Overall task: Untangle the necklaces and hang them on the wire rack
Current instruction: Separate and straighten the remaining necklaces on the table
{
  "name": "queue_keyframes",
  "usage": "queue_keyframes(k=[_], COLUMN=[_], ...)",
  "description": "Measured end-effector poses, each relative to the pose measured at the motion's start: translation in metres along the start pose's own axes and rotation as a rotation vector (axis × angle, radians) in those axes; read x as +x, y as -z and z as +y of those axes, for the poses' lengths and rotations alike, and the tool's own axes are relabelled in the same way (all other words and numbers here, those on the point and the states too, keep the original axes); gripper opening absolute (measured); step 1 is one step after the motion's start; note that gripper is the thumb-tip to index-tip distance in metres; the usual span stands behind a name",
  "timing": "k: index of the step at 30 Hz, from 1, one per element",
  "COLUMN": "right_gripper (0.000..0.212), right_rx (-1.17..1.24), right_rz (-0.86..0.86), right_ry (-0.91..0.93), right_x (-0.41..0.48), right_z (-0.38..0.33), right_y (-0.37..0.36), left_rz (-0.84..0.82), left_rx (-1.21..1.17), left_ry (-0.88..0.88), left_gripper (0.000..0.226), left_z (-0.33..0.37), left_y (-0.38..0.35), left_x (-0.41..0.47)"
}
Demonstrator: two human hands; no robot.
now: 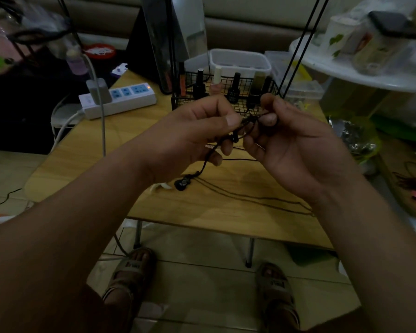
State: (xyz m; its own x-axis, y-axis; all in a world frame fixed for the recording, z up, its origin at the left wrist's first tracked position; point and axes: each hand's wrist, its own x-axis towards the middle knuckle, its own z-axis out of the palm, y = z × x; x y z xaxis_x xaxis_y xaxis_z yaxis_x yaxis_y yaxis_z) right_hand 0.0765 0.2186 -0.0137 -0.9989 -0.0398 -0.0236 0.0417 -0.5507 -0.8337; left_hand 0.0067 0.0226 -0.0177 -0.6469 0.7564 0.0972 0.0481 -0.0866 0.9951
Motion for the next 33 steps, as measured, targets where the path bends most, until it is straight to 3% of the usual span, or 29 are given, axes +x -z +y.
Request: queue_keyframes(k=[5, 11, 13, 18, 20, 24, 28, 33], right_gripper=[0.017, 0.026, 0.027, 0.012, 0.007, 0.027, 0.012, 0.011], right_rx=[0.128, 0.071, -0.077, -0.793, -0.765, -0.705, -0.558, -0.407], right_rz=[0.049, 0.058, 0.113, 0.443, 0.377, 0.255, 0.245, 0.216], right_ry=[-0.017, 0.040, 0.064, 0.224, 0.170, 0.037, 0.017, 0.014], right_x=[0.000, -0.002, -0.001, -0.001, -0.004, -0.006, -0.003, -0.001], right_z=[-0.002, -0.004, -0.001, 0.008, 0.010, 0.017, 0.021, 0.021], right_y=[0.000, -0.001, 0.001, 0.003, 0.000, -0.005, -0.007, -0.011], left_rz=[-0.018, 0.030, 0.074, 0.172, 0.183, 0.171, 0.164, 0.189], left_rx=[0.014, -0.061, -0.049, -0.053, -0.068, -0.004, -0.019, -0.068], left_ry=[-0.007, 0.000, 0.009, 0.028, 0.025, 0.007, 0.015, 0.056], left_gripper=[0.009, 0.014, 0.014, 0.017, 0.018, 0.017, 0.015, 0.012], left_z=[-0.002, -0.003, -0.004, -0.006, -0.005, -0.006, -0.006, -0.005], left_y=[0.000, -0.002, -0.003, -0.003, -0.003, -0.001, 0.000, 0.001], left_x=[0.001, 0.005, 0.005, 0.009, 0.009, 0.009, 0.008, 0.009])
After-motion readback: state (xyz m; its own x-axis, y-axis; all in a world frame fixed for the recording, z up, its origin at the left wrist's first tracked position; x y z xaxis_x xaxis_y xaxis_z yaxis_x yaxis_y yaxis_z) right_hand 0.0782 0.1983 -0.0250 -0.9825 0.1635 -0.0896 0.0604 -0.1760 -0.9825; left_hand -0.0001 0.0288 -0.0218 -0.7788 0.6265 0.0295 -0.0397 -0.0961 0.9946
